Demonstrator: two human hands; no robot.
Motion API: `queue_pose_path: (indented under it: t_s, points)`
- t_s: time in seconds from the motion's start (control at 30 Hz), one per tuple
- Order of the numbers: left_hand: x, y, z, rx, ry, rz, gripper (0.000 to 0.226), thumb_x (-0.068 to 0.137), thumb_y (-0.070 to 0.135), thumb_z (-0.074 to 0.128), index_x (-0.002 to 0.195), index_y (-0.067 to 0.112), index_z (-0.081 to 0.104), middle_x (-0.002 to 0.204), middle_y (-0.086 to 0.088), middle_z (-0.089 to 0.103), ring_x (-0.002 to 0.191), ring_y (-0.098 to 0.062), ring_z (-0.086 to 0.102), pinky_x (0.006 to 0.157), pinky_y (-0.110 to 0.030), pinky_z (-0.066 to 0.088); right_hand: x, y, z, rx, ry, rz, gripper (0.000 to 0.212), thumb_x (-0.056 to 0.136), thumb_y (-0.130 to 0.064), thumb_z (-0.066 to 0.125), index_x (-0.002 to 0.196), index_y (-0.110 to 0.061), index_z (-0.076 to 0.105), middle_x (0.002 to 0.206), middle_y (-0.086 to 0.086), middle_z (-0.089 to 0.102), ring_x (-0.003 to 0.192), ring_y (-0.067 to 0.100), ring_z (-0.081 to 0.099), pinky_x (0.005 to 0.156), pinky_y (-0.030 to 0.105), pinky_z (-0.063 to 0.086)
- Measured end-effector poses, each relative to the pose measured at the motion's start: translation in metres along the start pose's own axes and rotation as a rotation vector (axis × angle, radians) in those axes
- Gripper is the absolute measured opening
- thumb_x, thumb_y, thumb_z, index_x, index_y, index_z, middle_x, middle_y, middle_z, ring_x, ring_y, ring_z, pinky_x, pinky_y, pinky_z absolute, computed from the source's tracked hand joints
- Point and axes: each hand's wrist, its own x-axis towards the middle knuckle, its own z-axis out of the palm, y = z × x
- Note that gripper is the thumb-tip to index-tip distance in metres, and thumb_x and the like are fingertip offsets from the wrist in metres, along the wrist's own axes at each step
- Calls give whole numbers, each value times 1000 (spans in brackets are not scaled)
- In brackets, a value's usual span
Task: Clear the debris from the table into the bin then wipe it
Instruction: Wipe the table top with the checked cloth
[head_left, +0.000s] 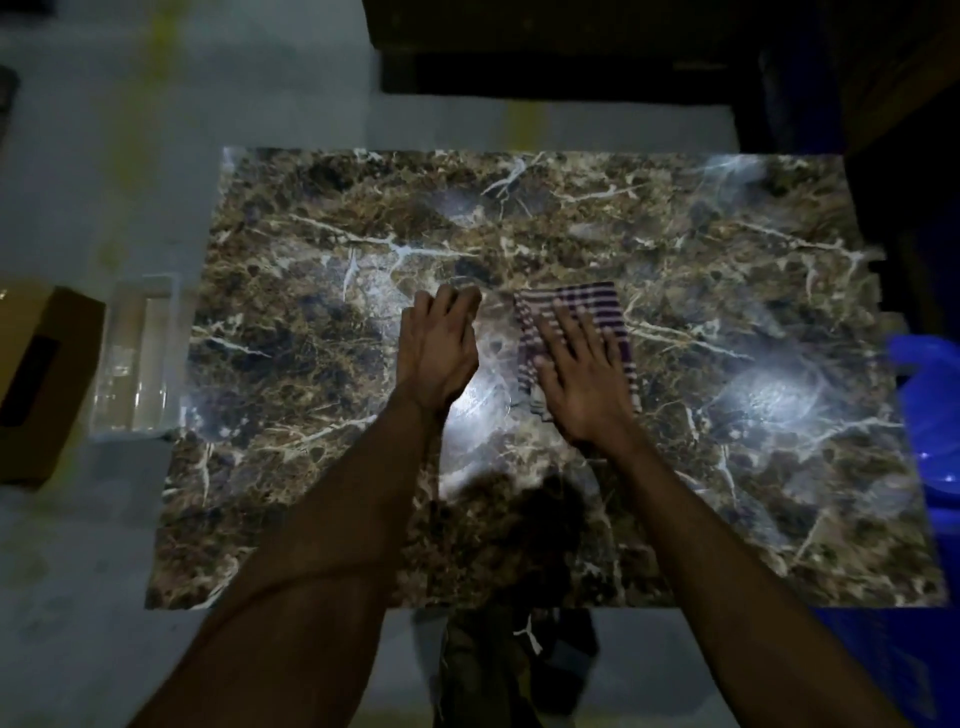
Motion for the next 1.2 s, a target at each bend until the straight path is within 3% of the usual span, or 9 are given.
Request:
queue_pose_path:
  t_s: [0.17,0.4,0.47,0.53,0.67,0.9,1.07,1.2]
  points:
    - [64,-19,6,-44,49,28,14,100,24,44,109,20,54,111,-5,53,97,-30,47,79,-47,42,87,-13,-5,31,46,121,61,108,-49,18,166,-31,9,174,2,5,160,29,2,127,57,5]
    - [111,-26,21,9,126,-12,14,100,20,44,110,14,54,107,-9,51,95,-30,46,85,-44,40,68,-13,2,-16,-24,-142,57,112,-46,21,166,-33,5,174,-3,1,161,22,-6,128,50,4]
    - [110,-23,22,20,125,-41,20,100,23,45,116,16,53,114,-7,53,103,-30,48,90,-44,41,74,6,-3,-11,-21,-75,57,112,-46,21,166,-35,5,174,-4,1,161,21,-6,129,49,4]
    - [111,-24,24,27,112,-78,35,100,25,44,134,18,51,134,-6,53,123,-31,48,105,-47,38,98,13,-9,2,24,32,58,111,-46,22,166,-35,8,174,-3,5,161,23,0,128,52,7]
    - [118,-28,28,9,33,-86,56,102,27,39,158,21,35,166,-1,33,154,-23,25,127,-52,11,159,-7,-12,31,57,82,59,110,-47,22,166,-35,8,174,-2,6,160,27,4,126,56,7]
    - [119,-32,28,-20,8,-70,57,105,30,33,161,24,30,169,3,27,157,-18,19,128,-55,9,122,-4,-4,-37,8,-176,56,112,-44,24,166,-35,9,174,-4,4,161,22,-1,127,47,4]
    - [119,-33,28,-23,29,-76,58,103,28,36,160,24,33,168,3,29,156,-19,23,128,-55,9,153,12,-14,15,72,55,58,111,-45,25,165,-35,10,174,-3,6,161,25,4,127,52,8]
    - [119,-32,29,-22,35,-77,59,101,27,37,160,24,34,168,3,30,155,-18,25,129,-51,6,191,-12,-10,23,48,60,60,109,-47,18,166,-33,4,174,-1,-1,160,26,-1,128,55,1]
